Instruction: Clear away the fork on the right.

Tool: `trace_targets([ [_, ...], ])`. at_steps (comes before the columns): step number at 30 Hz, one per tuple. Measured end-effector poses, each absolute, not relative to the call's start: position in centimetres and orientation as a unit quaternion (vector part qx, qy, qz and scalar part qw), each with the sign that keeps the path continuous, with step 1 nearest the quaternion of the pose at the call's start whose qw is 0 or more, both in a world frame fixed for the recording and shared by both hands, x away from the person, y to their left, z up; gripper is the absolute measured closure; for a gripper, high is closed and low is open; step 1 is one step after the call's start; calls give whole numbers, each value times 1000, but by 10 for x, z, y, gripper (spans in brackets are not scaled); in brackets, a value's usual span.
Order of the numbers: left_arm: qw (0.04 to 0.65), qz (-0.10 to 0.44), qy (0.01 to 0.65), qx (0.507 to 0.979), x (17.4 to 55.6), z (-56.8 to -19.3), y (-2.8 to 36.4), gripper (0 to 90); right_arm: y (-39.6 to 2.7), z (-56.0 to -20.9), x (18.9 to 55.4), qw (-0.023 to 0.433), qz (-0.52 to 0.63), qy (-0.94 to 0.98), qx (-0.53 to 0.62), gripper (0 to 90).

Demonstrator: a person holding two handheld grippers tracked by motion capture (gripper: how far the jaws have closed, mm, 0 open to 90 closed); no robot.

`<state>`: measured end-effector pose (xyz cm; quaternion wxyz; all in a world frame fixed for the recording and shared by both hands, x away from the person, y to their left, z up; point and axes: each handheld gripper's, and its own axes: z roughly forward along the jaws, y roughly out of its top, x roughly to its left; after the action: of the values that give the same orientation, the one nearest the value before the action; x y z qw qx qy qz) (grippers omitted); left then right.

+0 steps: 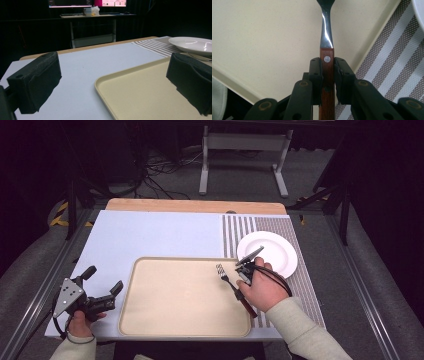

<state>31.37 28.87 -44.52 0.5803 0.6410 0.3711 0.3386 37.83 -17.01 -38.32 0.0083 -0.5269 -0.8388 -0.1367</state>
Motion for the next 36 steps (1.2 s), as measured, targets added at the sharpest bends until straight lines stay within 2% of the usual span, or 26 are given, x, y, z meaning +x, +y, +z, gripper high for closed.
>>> trace_targets([
  [36, 581, 339, 371, 640, 314, -445, 289, 0, -150, -411, 378, 40, -137, -831, -537, 771],
])
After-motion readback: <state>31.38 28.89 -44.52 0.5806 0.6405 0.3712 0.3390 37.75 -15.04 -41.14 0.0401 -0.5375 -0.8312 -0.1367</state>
